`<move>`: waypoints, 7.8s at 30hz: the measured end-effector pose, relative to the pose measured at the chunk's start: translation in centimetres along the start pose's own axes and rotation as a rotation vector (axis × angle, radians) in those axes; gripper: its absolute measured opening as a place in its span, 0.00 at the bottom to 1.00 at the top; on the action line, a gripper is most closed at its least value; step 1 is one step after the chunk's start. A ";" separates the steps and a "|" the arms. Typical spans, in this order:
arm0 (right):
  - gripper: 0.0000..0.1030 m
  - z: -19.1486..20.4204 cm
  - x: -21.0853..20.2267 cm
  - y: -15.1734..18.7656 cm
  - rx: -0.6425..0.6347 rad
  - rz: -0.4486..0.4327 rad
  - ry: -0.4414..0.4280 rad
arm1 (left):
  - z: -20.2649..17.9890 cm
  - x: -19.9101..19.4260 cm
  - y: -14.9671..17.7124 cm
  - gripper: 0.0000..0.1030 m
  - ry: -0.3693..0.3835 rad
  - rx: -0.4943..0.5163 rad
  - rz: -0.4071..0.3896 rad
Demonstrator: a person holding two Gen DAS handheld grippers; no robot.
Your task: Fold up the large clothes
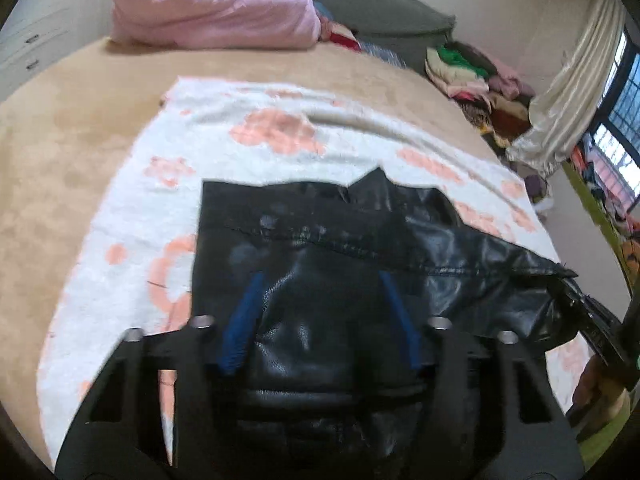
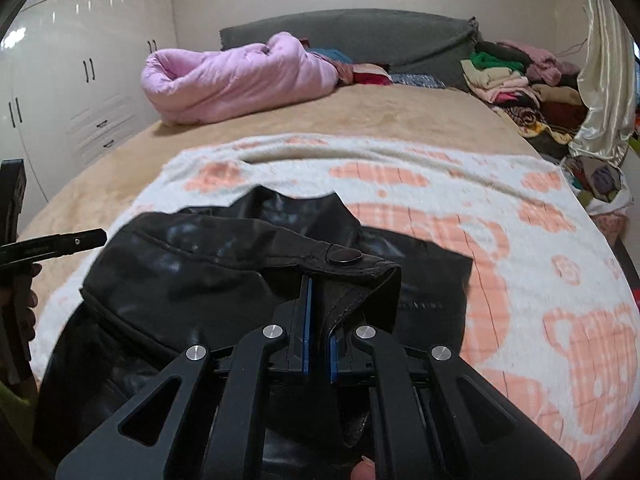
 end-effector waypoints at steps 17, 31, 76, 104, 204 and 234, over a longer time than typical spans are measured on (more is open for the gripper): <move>0.44 -4.3 -0.5 0.8 0.230 0.001 0.074 | 1.7 4.4 3.6 0.20 -0.027 0.024 0.108; 0.30 0.1 9.9 2.5 0.063 0.294 0.067 | 1.2 4.3 3.9 0.20 -0.048 0.054 0.099; 0.65 2.8 0.7 5.2 0.060 0.128 -0.057 | -1.1 1.6 8.0 0.43 -0.100 0.135 0.118; 0.90 1.6 -0.4 6.1 0.147 0.115 -0.033 | -2.6 -0.4 7.4 0.57 -0.063 0.134 0.078; 0.95 -0.3 -12.5 21.1 0.053 0.308 -0.063 | 1.8 -10.0 21.4 0.91 -0.102 0.153 0.250; 0.11 0.1 -16.2 20.3 0.093 0.198 -0.295 | 2.9 -11.3 22.3 0.24 -0.095 0.163 0.251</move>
Point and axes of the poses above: each gripper's, at about its wrist camera, not at the fingertips, and x roughly the way its jaws point, z to its left, y to its underside, the point moved 7 cm from there along x, roughly the way its jaws point, and after that the axes turned 1 degree about -x, right-handed, at the moved point
